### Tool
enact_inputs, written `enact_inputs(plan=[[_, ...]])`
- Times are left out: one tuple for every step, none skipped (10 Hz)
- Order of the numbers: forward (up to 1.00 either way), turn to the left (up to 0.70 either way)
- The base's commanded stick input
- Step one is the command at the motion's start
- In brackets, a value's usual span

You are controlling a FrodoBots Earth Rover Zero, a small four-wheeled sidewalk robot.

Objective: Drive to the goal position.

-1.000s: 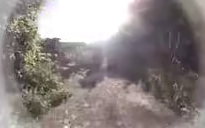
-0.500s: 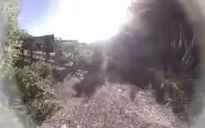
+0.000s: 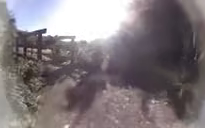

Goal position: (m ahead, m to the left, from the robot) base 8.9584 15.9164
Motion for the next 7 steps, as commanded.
enact_inputs(plan=[[1.00,0.08],[1.00,0.08],[1.00,0.23],[1.00,0.33],[1.00,0.39],[1.00,0.41],[1.00,0.41]])
